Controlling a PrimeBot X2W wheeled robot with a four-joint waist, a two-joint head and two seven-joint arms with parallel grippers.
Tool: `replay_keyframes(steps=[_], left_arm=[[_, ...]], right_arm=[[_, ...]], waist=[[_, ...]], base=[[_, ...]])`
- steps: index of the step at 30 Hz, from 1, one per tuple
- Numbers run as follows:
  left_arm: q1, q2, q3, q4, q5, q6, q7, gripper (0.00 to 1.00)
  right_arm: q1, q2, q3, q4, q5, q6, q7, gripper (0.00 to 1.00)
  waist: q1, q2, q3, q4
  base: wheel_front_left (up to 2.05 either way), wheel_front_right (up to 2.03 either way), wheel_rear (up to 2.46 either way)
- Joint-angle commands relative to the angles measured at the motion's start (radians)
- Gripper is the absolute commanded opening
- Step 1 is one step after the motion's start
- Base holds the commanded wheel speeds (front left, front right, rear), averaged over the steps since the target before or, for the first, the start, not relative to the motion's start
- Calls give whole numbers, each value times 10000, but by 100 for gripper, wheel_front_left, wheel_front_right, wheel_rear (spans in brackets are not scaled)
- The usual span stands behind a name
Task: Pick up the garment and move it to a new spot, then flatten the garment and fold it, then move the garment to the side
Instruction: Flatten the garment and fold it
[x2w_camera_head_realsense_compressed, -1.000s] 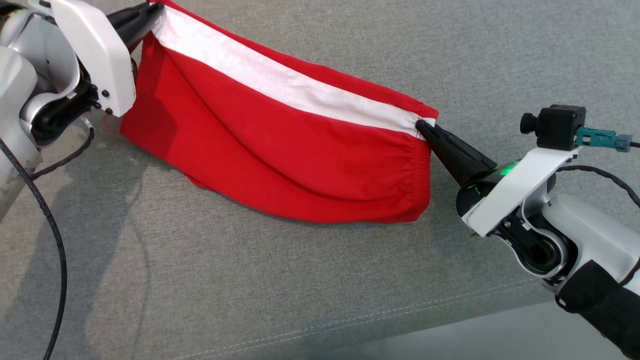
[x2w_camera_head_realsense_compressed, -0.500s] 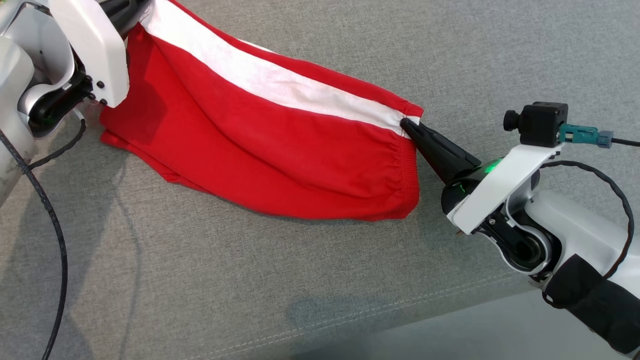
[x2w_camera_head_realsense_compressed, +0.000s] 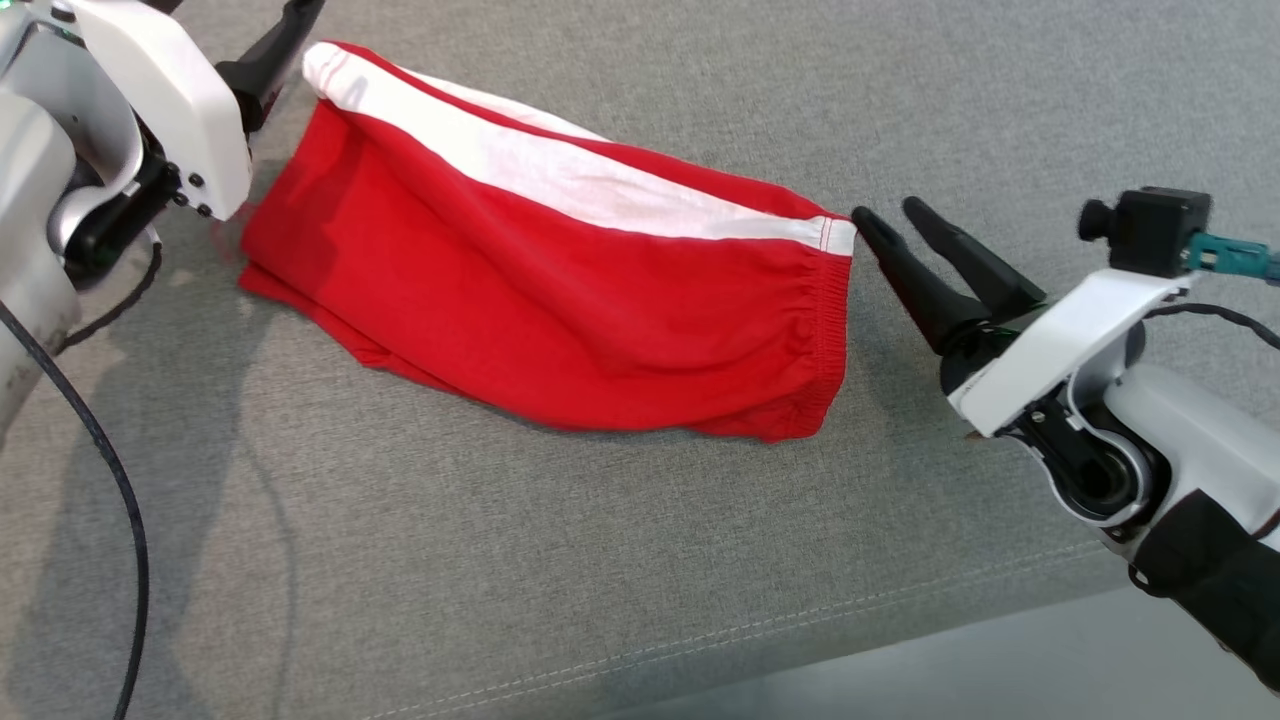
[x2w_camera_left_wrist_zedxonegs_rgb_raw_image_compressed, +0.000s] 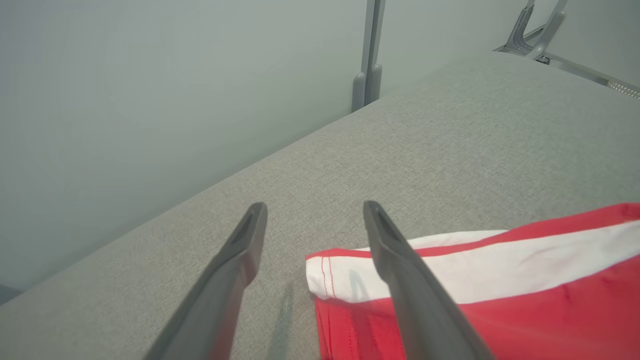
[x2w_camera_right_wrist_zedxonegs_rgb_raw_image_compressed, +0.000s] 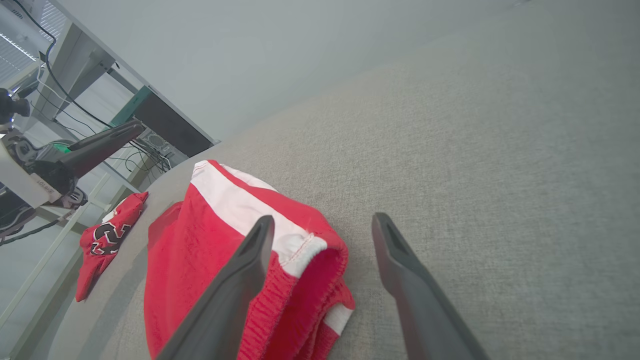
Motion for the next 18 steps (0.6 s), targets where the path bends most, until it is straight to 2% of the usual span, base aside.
replay_keyframes(steps=[1, 11, 18], left_arm=[[-83, 207, 307, 49, -56, 2, -274, 100], [1345, -183, 298, 504, -576, 2, -1751, 100], [2648, -962, 780, 1034, -1032, 2, -2290, 100]], right_arm=[[542, -268, -186, -55, -39, 44, -206, 100], [1774, -324, -1403, 36, -917, 44, -216, 100], [2561, -166, -1800, -14, -1242, 44, -217, 100]], waist=[[0, -1, -192, 141], [0, -1, -971, 662], [0, -1, -1205, 912]], base=[[0, 0, 0], [0, 0, 0], [0, 0, 0]])
